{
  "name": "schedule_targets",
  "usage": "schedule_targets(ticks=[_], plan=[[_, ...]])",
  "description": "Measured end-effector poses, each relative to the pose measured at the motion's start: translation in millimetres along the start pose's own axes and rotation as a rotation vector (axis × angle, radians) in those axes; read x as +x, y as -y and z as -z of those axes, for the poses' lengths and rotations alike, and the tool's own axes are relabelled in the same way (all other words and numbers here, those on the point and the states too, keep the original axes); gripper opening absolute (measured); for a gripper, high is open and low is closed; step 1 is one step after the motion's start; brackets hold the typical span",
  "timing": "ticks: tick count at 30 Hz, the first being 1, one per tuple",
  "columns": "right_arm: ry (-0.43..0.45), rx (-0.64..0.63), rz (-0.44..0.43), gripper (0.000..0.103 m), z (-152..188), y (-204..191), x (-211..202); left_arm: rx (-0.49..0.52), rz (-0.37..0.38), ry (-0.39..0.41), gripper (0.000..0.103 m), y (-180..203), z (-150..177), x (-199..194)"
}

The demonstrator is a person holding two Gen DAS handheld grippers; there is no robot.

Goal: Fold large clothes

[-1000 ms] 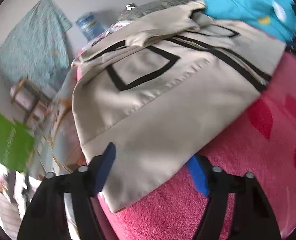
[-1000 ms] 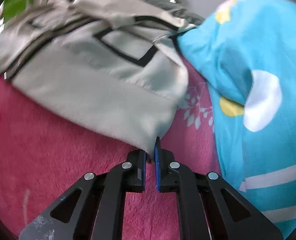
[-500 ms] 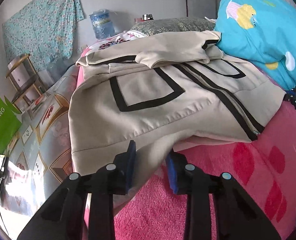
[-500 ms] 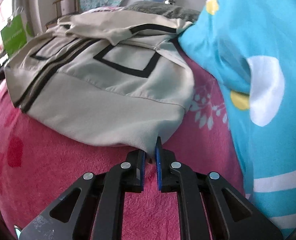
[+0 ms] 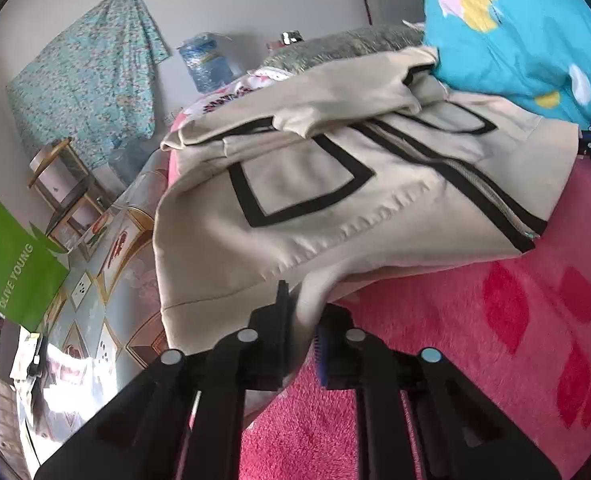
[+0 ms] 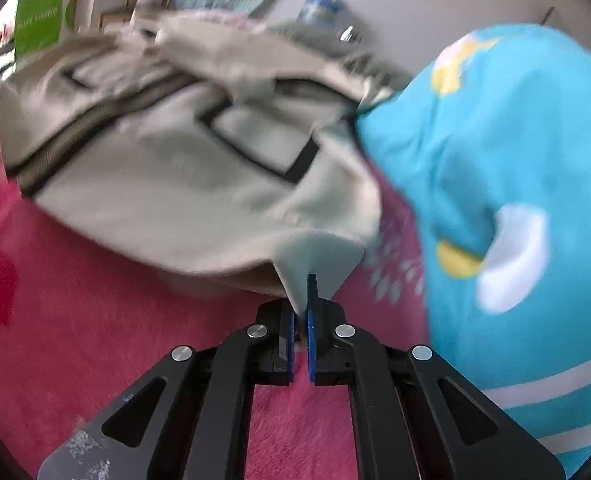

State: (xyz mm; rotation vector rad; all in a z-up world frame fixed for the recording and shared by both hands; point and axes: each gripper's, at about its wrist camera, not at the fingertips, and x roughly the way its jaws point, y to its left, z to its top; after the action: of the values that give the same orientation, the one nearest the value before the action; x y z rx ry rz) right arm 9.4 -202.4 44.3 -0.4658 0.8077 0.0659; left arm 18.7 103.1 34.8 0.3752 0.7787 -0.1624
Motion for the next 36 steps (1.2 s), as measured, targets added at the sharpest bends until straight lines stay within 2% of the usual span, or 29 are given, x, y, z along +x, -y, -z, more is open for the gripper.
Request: schedule_targets(ticks=[6,11,16,20,25,26,28,30,31,32,33,34,35,36], plan=[[0.048,0.1,-0.041,0.005,-41,21,3,-0.095,-0.004,0.039,0.006,-17,-23,0],[0.024,0.201,-0.089,0.005,-68,38,26,-0.15,-0.011,0.054,0.006,-29,-45,13],[-0.012,0.283,-0.145,0.005,-103,58,59,-0.188,-0.022,0.076,0.005,-48,-80,26],[-0.003,0.287,-0.128,0.005,-135,67,79,-0.17,-0.054,0.079,0.005,-63,-113,46],[-0.011,0.265,-0.13,0.005,-189,80,119,-0.178,-0.069,0.057,0.006,-90,-161,92],[-0.032,0.266,-0.13,0.006,-199,83,132,-0.167,-0.041,0.017,0.009,-98,-177,114],[-0.044,0.282,-0.136,0.007,-216,93,156,-0.213,0.026,0.009,0.014,-115,-194,138],[-0.069,0.333,-0.167,0.009,-220,105,175,-0.356,0.152,0.03,0.037,-143,-206,151],[-0.083,0.363,-0.201,0.009,-217,110,181,-0.458,0.231,0.034,0.064,-160,-207,155],[-0.092,0.386,-0.227,0.009,-213,113,186,-0.596,0.349,0.053,0.077,-182,-202,160],[-0.086,0.405,-0.258,0.01,-209,117,190,-0.679,0.417,0.064,0.077,-194,-196,163],[-0.072,0.407,-0.289,0.015,-206,118,190,-0.772,0.479,0.058,0.077,-208,-188,168],[-0.047,0.398,-0.322,0.02,-203,119,189,-0.844,0.493,0.042,0.077,-220,-179,172],[-0.032,0.385,-0.355,0.027,-203,117,187,-0.867,0.46,0.036,0.076,-227,-174,173]])
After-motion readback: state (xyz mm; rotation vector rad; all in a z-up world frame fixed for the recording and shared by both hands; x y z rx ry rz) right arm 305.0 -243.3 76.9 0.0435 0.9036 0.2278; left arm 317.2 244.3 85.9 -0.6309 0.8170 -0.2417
